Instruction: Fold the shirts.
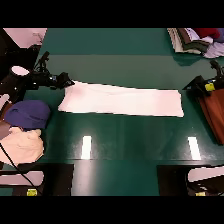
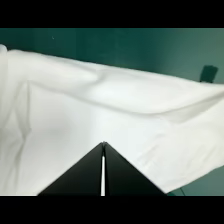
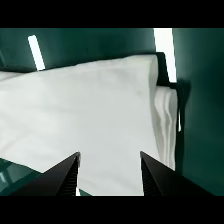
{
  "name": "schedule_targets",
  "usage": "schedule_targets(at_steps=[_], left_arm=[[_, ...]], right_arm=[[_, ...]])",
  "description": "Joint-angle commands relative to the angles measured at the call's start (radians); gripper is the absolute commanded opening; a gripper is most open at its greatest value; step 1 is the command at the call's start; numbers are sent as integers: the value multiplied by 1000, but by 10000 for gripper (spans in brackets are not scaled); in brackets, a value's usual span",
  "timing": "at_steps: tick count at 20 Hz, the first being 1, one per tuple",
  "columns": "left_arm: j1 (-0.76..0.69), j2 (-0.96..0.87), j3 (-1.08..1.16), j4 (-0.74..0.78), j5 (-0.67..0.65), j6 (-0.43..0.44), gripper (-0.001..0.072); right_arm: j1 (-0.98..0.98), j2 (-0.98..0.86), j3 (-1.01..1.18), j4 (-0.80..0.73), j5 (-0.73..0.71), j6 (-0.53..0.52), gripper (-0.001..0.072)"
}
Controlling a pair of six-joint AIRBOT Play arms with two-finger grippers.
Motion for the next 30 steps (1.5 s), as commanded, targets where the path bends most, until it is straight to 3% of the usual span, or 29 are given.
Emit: schedule_targets(at_steps=[1,2,4,9,13,14,16,20,23,30], left_arm=[[1,0,1,0,-100,23,23],[0,0,0,0,-107,23,23],[0,0,0,0,-110,23,23],[0,0,0,0,-109,21,22],[-50,-4,0,-1,-75,-17,22],[-84,-6,0,0,-42,-18,22],[-155,-14,10,0,24,-28,21],[-271,-100,136,2,21,-50,21],[-350,-182,235,8,6,-51,21],[-528,-379,417,8,21,-106,21]], right_arm=[[-73,-5,-12,12,67,-39,447],[-87,-6,-43,11,64,-46,453],[-100,-6,-140,13,30,-84,594],[-97,-6,-299,104,-134,-164,586],[-64,-10,-327,159,-161,-186,543],[-48,-10,-327,159,-161,-186,486],[-7,-10,-326,158,-161,-186,270],[14,-5,-326,160,-96,-195,15],[14,79,-326,194,-53,-188,14],[110,277,-92,269,13,19,14]])
